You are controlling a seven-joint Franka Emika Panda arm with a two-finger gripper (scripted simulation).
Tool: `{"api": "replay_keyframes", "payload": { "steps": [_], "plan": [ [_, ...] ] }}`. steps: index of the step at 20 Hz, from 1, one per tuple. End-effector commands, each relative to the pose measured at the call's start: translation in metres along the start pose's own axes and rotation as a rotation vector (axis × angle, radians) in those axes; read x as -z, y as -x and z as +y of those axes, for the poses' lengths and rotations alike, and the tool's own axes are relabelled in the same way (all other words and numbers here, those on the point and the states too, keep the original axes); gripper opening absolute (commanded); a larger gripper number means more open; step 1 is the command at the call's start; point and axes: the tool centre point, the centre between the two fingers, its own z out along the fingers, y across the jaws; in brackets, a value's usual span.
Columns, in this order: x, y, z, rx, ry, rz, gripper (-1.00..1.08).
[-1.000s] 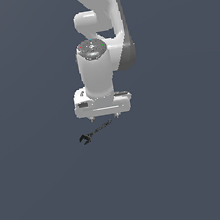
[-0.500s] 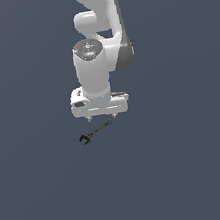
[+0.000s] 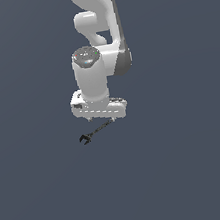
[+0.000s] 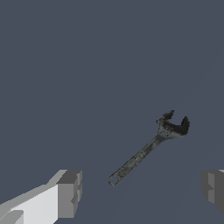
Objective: Pick up the object and move it to a goal position.
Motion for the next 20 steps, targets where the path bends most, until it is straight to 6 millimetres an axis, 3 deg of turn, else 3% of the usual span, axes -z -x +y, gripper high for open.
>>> {"api": "replay_keyframes", "payload": {
  "steps": [1, 20],
  "plan": [
    [-0.008, 0.001, 0.002, -0.063, -0.005, -0.001, 1.00],
    [-0.077, 0.015, 0.031, -0.681, -0.028, -0.008, 1.00]
  ]
}}
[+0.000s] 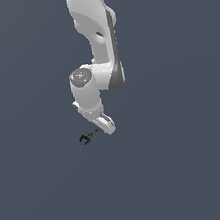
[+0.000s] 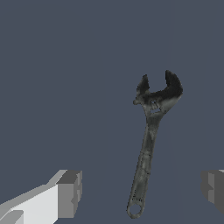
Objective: Pick up the object and move it to a goal position.
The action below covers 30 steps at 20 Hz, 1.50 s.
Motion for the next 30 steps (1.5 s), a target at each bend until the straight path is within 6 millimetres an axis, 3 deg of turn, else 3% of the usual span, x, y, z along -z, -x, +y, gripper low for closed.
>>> {"api": "replay_keyframes", "payload": {
  "steps": [1, 11, 21, 30],
  "plan": [
    [-0.008, -0.001, 0.005, -0.078, -0.001, 0.002, 1.00],
    [-0.026, -0.003, 0.018, -0.266, -0.001, 0.007, 1.00],
    [-0.032, -0.004, 0.021, -0.292, -0.001, 0.008, 1.00],
    [-0.069, -0.003, 0.021, -0.297, -0.001, 0.008, 1.00]
  ]
}}
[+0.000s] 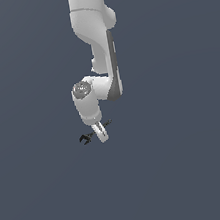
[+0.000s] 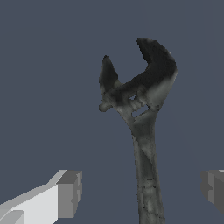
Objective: Pick up the object and move it to a goal position.
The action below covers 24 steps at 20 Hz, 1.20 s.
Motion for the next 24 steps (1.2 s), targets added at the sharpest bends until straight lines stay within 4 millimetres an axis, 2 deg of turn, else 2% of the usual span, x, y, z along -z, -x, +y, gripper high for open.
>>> {"api": "replay_keyframes", "payload": {
  "steps": [1, 6, 7, 16, 24],
  "plan": [
    [-0.010, 0.000, 0.000, -0.001, 0.000, 0.000, 1.00],
    [-0.017, 0.000, -0.001, -0.001, 0.000, 0.000, 1.00],
    [-0.017, 0.000, -0.001, -0.001, 0.000, 0.000, -1.00],
    [-0.017, 0.000, -0.001, -0.001, 0.000, 0.000, -1.00],
    [0.000, -0.006, -0.001, -0.007, 0.000, 0.002, -1.00]
  ]
}}
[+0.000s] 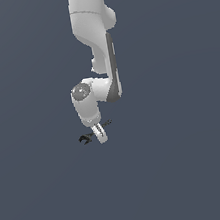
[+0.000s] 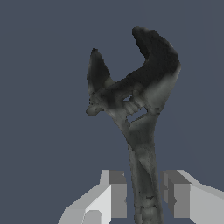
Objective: Pick up the object and move it to a goal position.
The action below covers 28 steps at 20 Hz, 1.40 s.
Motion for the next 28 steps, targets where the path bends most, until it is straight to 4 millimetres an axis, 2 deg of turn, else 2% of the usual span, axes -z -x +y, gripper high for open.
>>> {"api": "replay_keyframes", "payload": {
  "steps": [1, 5, 9, 28],
  "plan": [
    [0.010, -0.002, -0.002, 0.000, -0.001, 0.001, -1.00],
    [0.034, -0.007, -0.006, 0.000, -0.001, 0.001, -1.00],
    [0.066, -0.014, -0.011, -0.001, -0.001, 0.001, -1.00],
    [0.259, -0.054, -0.047, 0.001, 0.001, 0.002, -1.00]
  ]
}}
